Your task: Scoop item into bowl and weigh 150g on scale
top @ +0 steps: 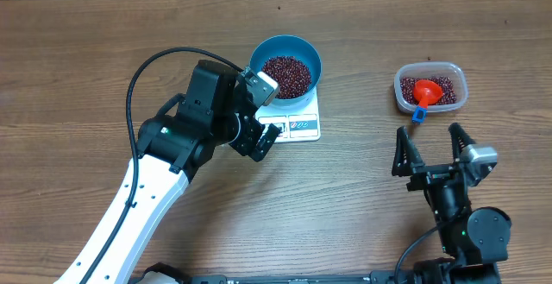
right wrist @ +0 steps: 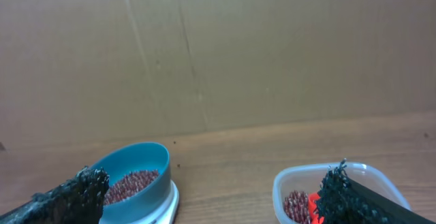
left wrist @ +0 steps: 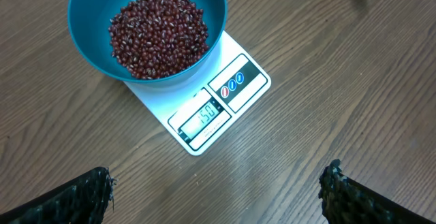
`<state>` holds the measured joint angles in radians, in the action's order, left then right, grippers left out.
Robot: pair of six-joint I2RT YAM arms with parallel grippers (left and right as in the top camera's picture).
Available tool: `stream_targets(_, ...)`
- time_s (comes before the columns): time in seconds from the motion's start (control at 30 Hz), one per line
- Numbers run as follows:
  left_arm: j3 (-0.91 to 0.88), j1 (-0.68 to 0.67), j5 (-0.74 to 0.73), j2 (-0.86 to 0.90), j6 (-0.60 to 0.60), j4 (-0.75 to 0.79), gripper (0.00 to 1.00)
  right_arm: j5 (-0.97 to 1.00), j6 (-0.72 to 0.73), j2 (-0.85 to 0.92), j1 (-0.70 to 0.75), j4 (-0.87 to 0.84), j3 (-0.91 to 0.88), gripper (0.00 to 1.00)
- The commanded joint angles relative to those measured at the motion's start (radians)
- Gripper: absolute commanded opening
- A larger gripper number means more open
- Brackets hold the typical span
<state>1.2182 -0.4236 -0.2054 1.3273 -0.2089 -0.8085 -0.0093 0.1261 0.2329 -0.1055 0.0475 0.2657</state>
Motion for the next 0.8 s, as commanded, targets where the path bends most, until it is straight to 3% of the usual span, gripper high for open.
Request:
stream_targets(0.0,0.021,-0.002,-0.001,-0.007,0.014,0.0,1.0,0.016,0.0,-0.064,-0.004,-0.019,-0.049,1.0)
stream_targets(0.27,0.021,-0.002,0.002,-0.007,0.014,0.0,0.99,0.015,0.0,-0.229,-0.004,-0.02,-0.184,1.0)
stream_targets(0.77,0.021,-0.002,0.002,-0.007,0.014,0.0,1.0,0.016,-0.004,-0.23,-0.004,0.036,-0.258,1.0)
